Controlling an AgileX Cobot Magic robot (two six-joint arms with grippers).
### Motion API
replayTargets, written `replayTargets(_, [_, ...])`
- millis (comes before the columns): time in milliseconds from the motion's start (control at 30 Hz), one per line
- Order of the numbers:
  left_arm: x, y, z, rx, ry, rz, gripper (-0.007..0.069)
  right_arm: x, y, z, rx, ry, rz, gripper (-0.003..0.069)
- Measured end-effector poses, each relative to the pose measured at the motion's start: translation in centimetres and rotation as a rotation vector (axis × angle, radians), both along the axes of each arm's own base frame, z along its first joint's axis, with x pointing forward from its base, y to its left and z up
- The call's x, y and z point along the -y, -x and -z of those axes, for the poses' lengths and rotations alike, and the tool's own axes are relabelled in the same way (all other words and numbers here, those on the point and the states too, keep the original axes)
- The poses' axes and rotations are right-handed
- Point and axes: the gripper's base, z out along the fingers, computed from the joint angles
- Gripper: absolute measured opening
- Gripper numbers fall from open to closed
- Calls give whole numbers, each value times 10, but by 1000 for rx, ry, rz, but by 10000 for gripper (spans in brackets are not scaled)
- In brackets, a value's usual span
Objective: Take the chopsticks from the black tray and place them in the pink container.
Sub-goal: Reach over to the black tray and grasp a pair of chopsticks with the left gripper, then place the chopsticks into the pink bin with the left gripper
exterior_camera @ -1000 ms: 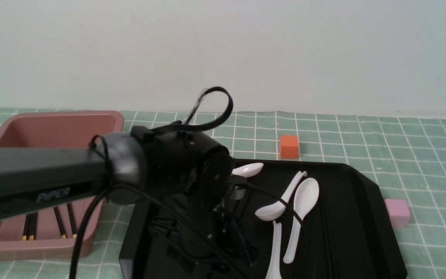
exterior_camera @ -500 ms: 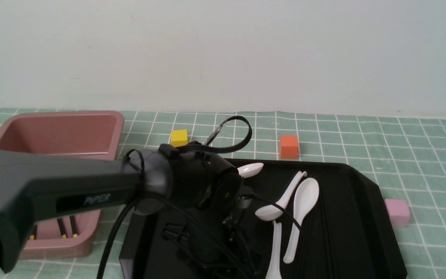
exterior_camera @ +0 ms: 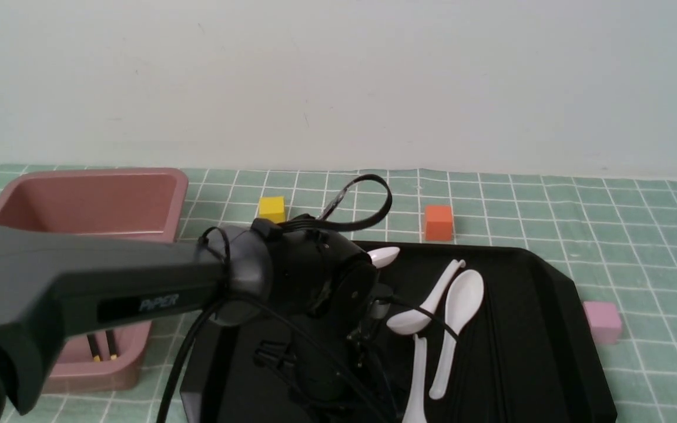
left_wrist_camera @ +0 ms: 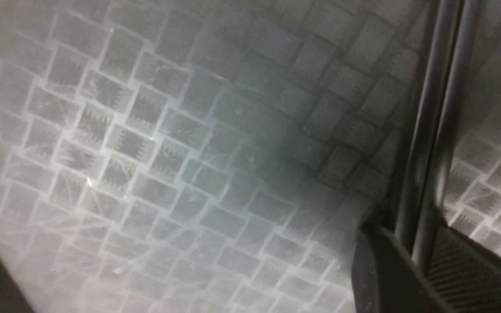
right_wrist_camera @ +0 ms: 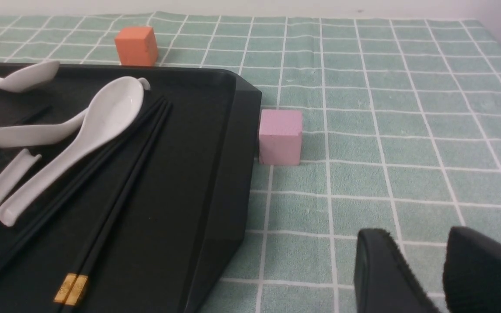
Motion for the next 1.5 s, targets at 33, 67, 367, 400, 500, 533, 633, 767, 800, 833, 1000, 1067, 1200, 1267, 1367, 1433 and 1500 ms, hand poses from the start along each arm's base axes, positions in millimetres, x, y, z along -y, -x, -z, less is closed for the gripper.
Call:
replayTargets(33, [-3, 2, -3, -1, -16, 4, 118, 0, 0, 0, 0, 0, 0, 240])
replayTargets(67, [-6, 3, -7, -3, -27, 4, 118, 0, 0, 0, 0, 0, 0, 240])
replayTargets(367, [-60, 20, -122, 187, 25, -92, 118, 0, 0, 0, 0, 0, 0, 240])
replayTargets(400, [-72, 20, -134, 215, 37, -123, 118, 0, 0, 0, 0, 0, 0, 240])
replayTargets(500, [-115, 14, -163, 282, 68, -258, 118, 0, 0, 0, 0, 0, 0, 240])
replayTargets(533, [-131, 10, -168, 297, 73, -313, 118, 0, 0, 0, 0, 0, 0, 240])
replayTargets(633, [-171, -1, -173, 300, 81, -467, 118, 0, 0, 0, 0, 0, 0, 240])
replayTargets(767, [-226, -25, -160, 281, 135, -721, 118, 0, 0, 0, 0, 0, 0, 240])
replayTargets(800, [-240, -34, -152, 273, 160, -791, 118, 0, 0, 0, 0, 0, 0, 240])
replayTargets(833, [-245, -38, -148, 269, 167, -815, 118, 0, 0, 0, 0, 0, 0, 240])
replayTargets(1000, [-264, -61, -115, 229, 164, -893, 118, 0, 0, 0, 0, 0, 0, 240])
replayTargets(1067, [-266, -66, -104, 209, 154, -898, 118, 0, 0, 0, 0, 0, 0, 240])
replayTargets(1200, [-266, -79, -72, 130, 128, -907, 139, 0, 0, 0, 0, 0, 0, 240])
replayTargets(1267, [-265, -80, -65, 110, 125, -911, 164, 0, 0, 0, 0, 0, 0, 240])
replayTargets(1367, [-265, -80, -65, 110, 130, -913, 216, 0, 0, 0, 0, 0, 0, 240])
replayTargets(1433, [-264, -79, -71, 119, 138, -908, 250, 0, 0, 0, 0, 0, 0, 240])
replayTargets(1500, [-264, -76, -77, 127, 146, -899, 257, 0, 0, 0, 0, 0, 0, 240])
